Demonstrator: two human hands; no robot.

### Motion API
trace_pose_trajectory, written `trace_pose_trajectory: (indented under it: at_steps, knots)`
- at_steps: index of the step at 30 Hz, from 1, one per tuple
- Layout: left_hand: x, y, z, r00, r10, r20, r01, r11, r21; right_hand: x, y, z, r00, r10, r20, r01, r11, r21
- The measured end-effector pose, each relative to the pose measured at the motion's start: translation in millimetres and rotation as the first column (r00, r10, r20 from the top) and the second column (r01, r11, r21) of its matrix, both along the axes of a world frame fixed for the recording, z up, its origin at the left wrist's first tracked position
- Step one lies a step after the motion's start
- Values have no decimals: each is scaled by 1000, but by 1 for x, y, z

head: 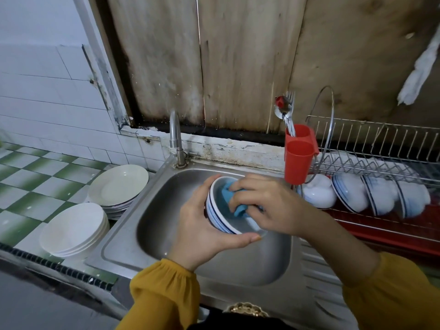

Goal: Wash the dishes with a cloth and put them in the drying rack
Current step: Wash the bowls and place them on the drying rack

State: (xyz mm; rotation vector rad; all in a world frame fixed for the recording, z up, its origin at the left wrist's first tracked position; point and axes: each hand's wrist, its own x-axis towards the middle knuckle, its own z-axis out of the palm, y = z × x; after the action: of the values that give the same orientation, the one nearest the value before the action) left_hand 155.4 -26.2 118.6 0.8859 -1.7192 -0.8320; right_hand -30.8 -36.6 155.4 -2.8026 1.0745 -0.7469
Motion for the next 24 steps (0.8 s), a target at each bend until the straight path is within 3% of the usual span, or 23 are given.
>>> trace_pose_trajectory:
  at_steps: [2,4,6,8,10,12,14,16,18,20,24]
  knots:
    - [0,-2,0,999,28,-21,-28,999,-20,3,4,4,994,-21,105,-5,971,240]
    - [0,-3,-4,998,26,-55,-27,1000,-9,5,9,10,967,-21,252,-107,869,483]
    - [-2,-2,-7,997,18,-71,-18,1000,9,3,9,12,917,-18,399,-229,796,560]
    - [-4,-1,-8,999,31,-15,-31,999,-20,-4,6,12,929,14,370,-244,774,585]
    - [-6,1,-9,999,41,5,-40,999,-11,-9,1,10,990,79,114,-121,896,427]
    - [-7,2,-7,999,25,-28,-24,999,30,-11,-6,4,991,48,-129,-47,999,16]
    - [-7,-1,-4,999,-11,-32,12,1000,28,-9,-9,-2,984,0,-178,-42,972,-232]
    - [-4,-5,-1,998,-54,-28,54,998,9,-5,-8,-9,984,0,-180,-54,954,-294]
    - [0,-8,-1,991,-100,-85,103,994,33,-3,-2,-8,990,-8,-140,-19,982,-187]
    - [1,-9,-3,979,-118,-167,133,988,82,-6,8,1,996,-18,-83,21,999,28]
    - [-15,-8,-9,952,-130,-276,180,970,165,-20,29,20,969,-149,199,38,881,471]
